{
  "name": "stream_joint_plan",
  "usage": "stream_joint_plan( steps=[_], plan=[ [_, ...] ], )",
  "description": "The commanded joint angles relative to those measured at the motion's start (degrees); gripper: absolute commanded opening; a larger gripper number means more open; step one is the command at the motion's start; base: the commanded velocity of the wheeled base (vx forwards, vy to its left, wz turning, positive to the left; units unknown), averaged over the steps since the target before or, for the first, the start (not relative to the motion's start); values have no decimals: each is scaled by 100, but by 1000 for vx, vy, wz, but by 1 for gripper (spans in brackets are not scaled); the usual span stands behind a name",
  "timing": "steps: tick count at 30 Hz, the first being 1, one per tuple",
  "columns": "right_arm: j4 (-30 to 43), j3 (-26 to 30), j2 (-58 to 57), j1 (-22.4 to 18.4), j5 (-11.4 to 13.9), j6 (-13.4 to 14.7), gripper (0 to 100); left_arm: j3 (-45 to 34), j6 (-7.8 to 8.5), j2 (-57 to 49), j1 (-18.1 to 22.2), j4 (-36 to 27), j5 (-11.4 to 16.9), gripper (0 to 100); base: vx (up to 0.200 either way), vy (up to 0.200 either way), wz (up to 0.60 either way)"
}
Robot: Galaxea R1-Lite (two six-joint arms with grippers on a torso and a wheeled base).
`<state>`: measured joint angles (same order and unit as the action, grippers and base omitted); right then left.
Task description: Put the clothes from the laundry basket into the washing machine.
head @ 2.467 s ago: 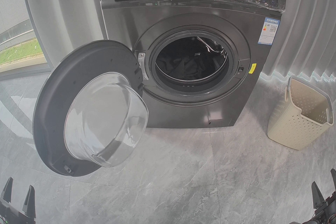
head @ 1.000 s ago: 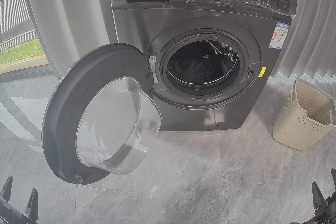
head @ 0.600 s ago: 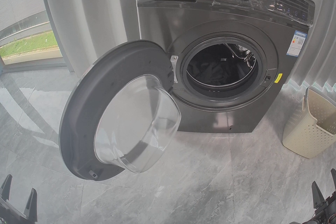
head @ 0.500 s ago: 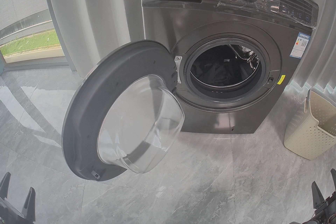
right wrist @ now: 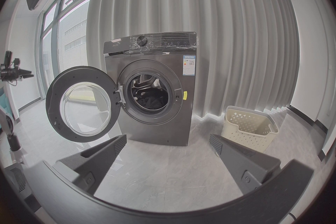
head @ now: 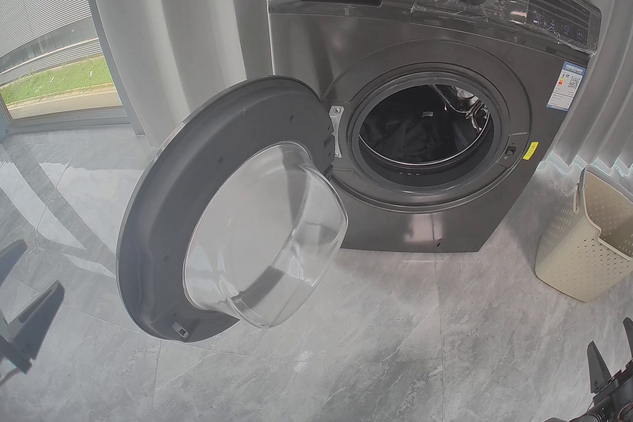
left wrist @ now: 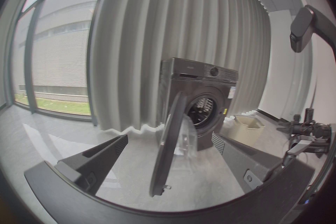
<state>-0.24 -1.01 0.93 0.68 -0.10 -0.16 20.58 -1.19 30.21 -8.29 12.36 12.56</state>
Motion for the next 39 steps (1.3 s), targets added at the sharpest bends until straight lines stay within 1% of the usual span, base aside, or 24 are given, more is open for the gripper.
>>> stream_joint_plan(
  steps=[1, 4, 8, 9, 10, 13, 18, 25, 27, 29, 30, 33, 34, 35, 36, 37, 38, 39],
  plan=[
    [-2, 101, -75, 2, 1, -2, 100, 579, 14, 1664, -428, 205, 572, 100, 0, 0, 0],
    [-2, 101, -75, 2, 1, -2, 100, 649, 67, 2033, -419, 276, 616, 100, 0, 0, 0],
    [-2, 101, -84, 2, 1, 7, 100, 693, 67, 2639, -410, 794, 625, 100, 0, 0, 0],
    [-2, 101, -84, 2, 1, 7, 100, 693, 67, 2657, -410, 821, 625, 100, 0, 0, 0],
    [-2, 101, -75, 2, 1, 7, 100, 693, 84, 2841, -402, 1023, 625, 100, 0, 0, 0],
    [-2, 101, -75, 2, 1, 7, 100, 711, 128, 3105, -393, 1234, 616, 100, 0, 0, 0],
    [-2, 101, -75, 2, 1, 7, 100, 799, 128, 3246, -402, 1286, 625, 100, 0, 0, 0],
    [-2, 101, -75, 2, 1, 7, 100, 764, 119, 3325, -525, 1278, 652, 100, 0, 0, 0],
    [-2, 101, -75, 2, 1, 7, 100, 755, 67, 3342, -692, 1278, 757, 100, 0, 0, 0],
    [-2, 101, -75, 2, 1, 7, 100, 772, 23, 3342, -779, 1278, 863, 100, 0, 0, 0],
    [-2, 101, -75, 2, 1, 7, 100, 781, 23, 3342, -788, 1278, 871, 100, 0, 0, 0],
    [-2, 101, -75, 2, 1, 7, 100, 799, -250, 3325, -1087, 1286, 1117, 100, 0, 0, 0],
    [-2, 101, -75, 2, 1, 7, 100, 799, -496, 3272, -1351, 1286, 1205, 100, 0, 0, 0],
    [-2, 101, -84, 2, 1, 7, 100, 790, -680, 3228, -1518, 1295, 1214, 100, 0, 0, 0],
    [-2, 101, -75, 2, -8, 7, 100, 799, -900, 3158, -1694, 1295, 1214, 100, 0, 0, 0],
    [-2, 101, -75, 2, 1, 7, 100, 799, -926, 3149, -1720, 1295, 1214, 100, 0, 0, 0],
    [-2, 101, -75, 2, 1, 7, 100, 799, -1199, 3061, -1896, 1286, 1153, 100, 0, 0, 0],
    [-2, 101, -75, 2, -8, 7, 100, 790, -1225, 3061, -1904, 1295, 1135, 100, 0, 0, 0]
  ],
)
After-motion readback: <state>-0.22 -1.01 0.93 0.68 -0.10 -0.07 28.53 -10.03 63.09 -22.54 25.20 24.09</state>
